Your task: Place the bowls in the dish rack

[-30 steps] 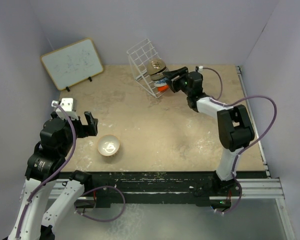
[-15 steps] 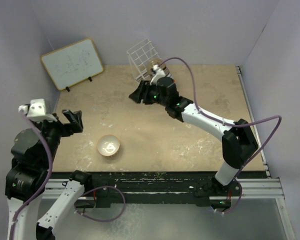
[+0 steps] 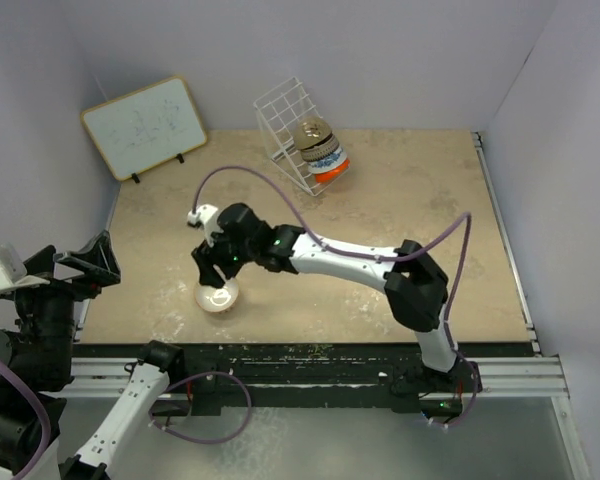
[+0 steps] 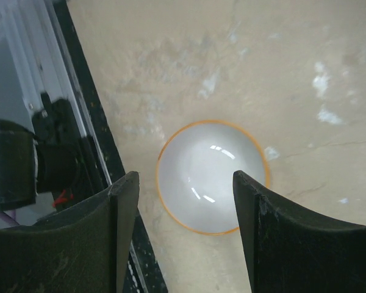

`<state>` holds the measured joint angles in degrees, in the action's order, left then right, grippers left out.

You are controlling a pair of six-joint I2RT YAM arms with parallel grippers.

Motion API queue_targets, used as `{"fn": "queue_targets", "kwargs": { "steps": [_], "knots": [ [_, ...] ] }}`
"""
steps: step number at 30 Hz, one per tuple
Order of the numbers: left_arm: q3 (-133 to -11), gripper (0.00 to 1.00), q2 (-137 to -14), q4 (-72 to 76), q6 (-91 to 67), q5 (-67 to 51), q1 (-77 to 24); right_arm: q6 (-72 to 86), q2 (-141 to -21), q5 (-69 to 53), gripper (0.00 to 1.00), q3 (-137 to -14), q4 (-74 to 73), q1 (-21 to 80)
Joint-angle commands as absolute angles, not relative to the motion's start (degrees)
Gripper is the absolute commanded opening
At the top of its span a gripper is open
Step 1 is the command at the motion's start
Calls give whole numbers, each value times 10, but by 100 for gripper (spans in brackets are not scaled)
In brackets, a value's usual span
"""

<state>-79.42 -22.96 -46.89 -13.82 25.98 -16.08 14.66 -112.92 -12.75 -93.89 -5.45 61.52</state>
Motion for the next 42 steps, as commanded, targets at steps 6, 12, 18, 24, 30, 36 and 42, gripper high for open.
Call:
{"fn": "queue_targets", "kwargs": {
  "steps": [6,12,18,24,30,36,42],
  "knots": [
    [-804,99,-229,-486,-128,275,-158,67,-1189,-25,66,-1003,-164,711],
    [-792,99,-230,-484,-133,269,-158,61,-1206,-10,64,-1003,-163,717],
    [-782,99,-227,-484,-133,272,-158,44,-1231,2,58,-1005,-162,718],
    [-779,99,-226,-484,-133,277,-159,32,-1243,3,54,-1008,-151,718],
    [-776,99,-227,-483,-132,279,-159,25,-1255,-2,39,-1014,-150,719],
    [-773,99,-226,-483,-132,278,-159,26,-1263,3,18,-1016,-149,718],
    [-766,99,-224,-482,-135,276,-158,26,-1271,25,24,-1020,-154,718]
  ]
}}
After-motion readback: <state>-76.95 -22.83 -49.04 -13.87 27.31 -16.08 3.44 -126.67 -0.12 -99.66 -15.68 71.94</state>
